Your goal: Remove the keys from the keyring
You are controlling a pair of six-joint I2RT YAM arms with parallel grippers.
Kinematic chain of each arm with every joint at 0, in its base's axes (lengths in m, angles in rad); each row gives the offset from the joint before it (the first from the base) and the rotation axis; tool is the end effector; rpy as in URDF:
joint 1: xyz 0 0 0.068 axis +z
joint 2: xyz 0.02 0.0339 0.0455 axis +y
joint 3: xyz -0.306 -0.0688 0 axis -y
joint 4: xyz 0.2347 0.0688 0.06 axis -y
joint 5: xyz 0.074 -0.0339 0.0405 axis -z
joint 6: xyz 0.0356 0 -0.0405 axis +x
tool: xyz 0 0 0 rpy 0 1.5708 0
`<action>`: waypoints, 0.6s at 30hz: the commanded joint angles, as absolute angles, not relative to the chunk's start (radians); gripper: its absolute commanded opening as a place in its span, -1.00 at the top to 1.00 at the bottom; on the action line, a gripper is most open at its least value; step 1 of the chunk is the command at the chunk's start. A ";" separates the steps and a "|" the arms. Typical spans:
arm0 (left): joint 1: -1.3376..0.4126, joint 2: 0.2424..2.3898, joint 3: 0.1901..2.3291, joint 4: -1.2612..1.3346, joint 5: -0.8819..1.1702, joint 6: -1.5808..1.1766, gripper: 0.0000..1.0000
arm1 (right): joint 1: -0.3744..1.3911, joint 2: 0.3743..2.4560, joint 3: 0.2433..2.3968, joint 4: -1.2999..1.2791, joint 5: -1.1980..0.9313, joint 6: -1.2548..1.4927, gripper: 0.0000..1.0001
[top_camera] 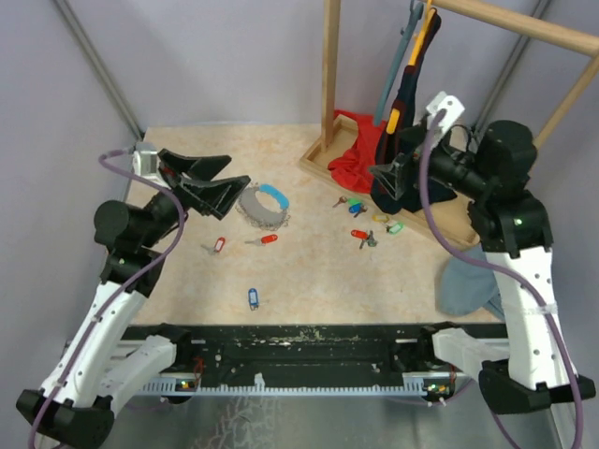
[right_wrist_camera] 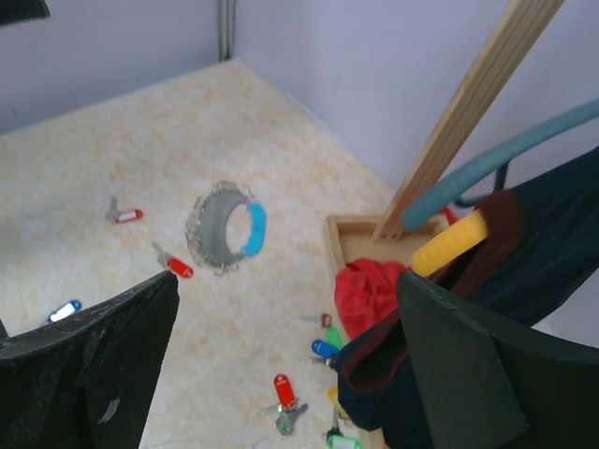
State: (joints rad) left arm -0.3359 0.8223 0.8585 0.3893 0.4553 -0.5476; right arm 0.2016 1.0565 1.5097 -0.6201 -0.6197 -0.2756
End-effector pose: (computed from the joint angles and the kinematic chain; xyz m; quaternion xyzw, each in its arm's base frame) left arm 0.1276 -0.0611 0.4499 0.1329 0.5450 -0.4606 0.6879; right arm 0.1485 0.0514 0.5195 -0.3632 0.6601 0.2099 0.6231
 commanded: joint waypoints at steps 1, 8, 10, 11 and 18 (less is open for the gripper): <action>-0.335 0.785 0.954 0.287 0.571 -0.532 -1.00 | 0.199 1.012 1.666 -0.673 -0.605 -0.112 -0.97; -0.335 0.755 1.047 0.200 0.615 -0.516 -1.00 | 0.199 0.952 1.765 -0.700 -0.441 0.016 -0.97; -0.336 0.747 1.049 0.201 0.625 -0.521 -1.00 | 0.198 0.945 1.794 -0.714 -0.448 0.015 -0.97; -0.336 0.742 1.049 0.196 0.627 -0.521 -1.00 | 0.199 0.943 1.806 -0.720 -0.456 0.015 -0.97; -0.336 0.707 1.044 0.162 0.621 -0.500 -1.00 | 0.199 0.935 1.798 -0.714 -0.489 0.023 -0.97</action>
State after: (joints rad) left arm -0.3359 0.7303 1.0206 0.1913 0.6056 -0.5194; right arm 0.2016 0.9375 1.7939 -0.7200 -0.4908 -0.0071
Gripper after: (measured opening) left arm 0.998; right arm 0.985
